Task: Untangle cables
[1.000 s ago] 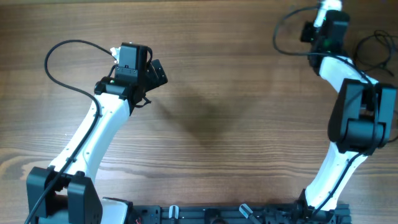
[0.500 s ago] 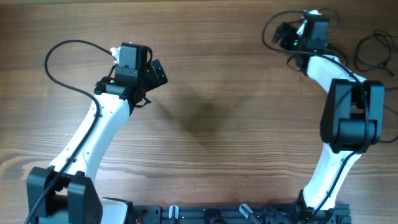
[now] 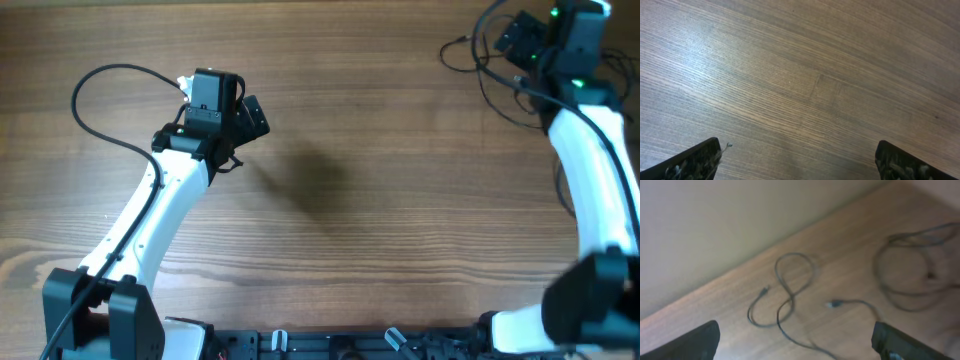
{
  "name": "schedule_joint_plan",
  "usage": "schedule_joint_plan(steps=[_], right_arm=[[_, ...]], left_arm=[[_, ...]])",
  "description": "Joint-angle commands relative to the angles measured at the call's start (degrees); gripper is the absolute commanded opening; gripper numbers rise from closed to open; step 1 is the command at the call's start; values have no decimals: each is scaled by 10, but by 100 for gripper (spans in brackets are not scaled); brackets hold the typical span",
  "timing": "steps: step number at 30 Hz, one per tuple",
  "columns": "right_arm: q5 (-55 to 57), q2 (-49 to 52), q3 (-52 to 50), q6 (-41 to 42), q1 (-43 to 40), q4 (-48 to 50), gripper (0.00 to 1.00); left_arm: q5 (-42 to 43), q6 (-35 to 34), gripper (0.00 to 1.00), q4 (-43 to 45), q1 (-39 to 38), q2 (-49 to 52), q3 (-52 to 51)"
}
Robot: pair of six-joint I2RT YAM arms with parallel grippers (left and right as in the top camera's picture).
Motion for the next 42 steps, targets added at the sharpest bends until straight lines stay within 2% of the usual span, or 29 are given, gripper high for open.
schedule_joint_plan(steps=[1,7,14,21,27,34,42], right_arm=[[-23,-93,2,-4,3,-67,100],[-133,-270,1,-4,3,-171,100],[-163,-440,1,-4,3,-326,100],[-221,-560,1,-4,3,-372,100],[-220,-619,1,27,3,-453,100],[-200,-624,1,26,3,-568,100],[-169,-623,1,26,3,-586,100]], left_arm=[[-9,0,100,2,4,-1,1],[-9,0,100,2,4,-1,1],[-9,0,100,2,4,-1,1],[-9,0,100,2,4,-1,1],[-9,0,100,2,4,-1,1],[-9,0,100,2,4,-1,1],[-9,0,100,2,4,-1,1]])
